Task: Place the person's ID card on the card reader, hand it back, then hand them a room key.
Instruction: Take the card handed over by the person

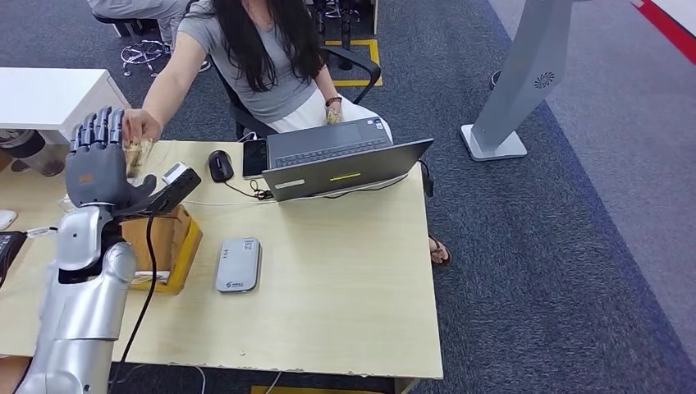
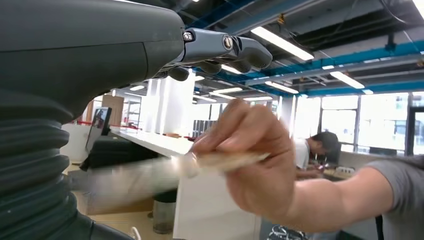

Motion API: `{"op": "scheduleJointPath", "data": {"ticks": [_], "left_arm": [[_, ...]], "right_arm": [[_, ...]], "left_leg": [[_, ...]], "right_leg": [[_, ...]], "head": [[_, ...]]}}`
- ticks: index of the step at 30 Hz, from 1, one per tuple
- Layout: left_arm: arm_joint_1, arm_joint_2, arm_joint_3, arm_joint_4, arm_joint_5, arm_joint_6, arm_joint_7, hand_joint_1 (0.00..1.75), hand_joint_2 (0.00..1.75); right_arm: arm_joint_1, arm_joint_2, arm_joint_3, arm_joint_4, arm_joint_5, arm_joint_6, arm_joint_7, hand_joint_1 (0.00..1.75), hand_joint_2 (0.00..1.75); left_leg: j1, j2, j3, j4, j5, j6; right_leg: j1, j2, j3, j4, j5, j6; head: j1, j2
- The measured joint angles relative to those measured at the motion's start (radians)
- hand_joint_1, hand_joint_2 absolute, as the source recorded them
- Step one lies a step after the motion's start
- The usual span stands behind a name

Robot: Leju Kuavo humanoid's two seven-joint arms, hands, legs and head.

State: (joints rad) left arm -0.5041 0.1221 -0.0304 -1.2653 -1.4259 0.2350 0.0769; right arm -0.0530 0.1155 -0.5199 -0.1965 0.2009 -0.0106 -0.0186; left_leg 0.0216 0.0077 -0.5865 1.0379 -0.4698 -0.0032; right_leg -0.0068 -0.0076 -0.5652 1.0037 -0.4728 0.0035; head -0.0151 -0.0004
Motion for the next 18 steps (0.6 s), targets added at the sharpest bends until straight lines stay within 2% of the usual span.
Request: {"op": "scheduleJointPath", "data": {"ticks": [4, 8, 18], "left_arm": [[-0.061, 0.005, -0.034, 0.108, -0.017, -0.027, 0.032, 0.0, 1.75], [-0.086, 0.017, -0.041, 0.171, -0.011, -0.035, 0.029, 0.0, 1.75], [-0.098, 0.031, -0.052, 0.217, -0.003, -0.04, 0.027, 0.0, 1.75]], "right_arm": [[0.0, 0.0, 0.0, 0.0, 0.007, -0.001, 0.01, 0.0, 1.75], [0.001, 0.0, 0.0, 0.0, 0.012, 0.0, 0.013, 0.0, 1.75], [0.001, 0.0, 0.0, 0.0, 0.019, -0.001, 0.019, 0.0, 1.75]], "left_leg": [[0.0, 0.001, 0.0, 0.0, 0.0, 0.0], [0.0, 0.001, -0.001, 0.0, 0.0, 0.0], [0.0, 0.001, -0.002, 0.0, 0.0, 0.0]], "right_leg": [[0.0, 0.002, -0.001, 0.0, 0.001, 0.001], [0.0, 0.002, -0.002, 0.0, 0.001, 0.001], [0.0, 0.002, -0.002, 0.0, 0.001, 0.001]], "head": [[0.0, 0.0], [0.0, 0.0], [0.0, 0.0]]}}
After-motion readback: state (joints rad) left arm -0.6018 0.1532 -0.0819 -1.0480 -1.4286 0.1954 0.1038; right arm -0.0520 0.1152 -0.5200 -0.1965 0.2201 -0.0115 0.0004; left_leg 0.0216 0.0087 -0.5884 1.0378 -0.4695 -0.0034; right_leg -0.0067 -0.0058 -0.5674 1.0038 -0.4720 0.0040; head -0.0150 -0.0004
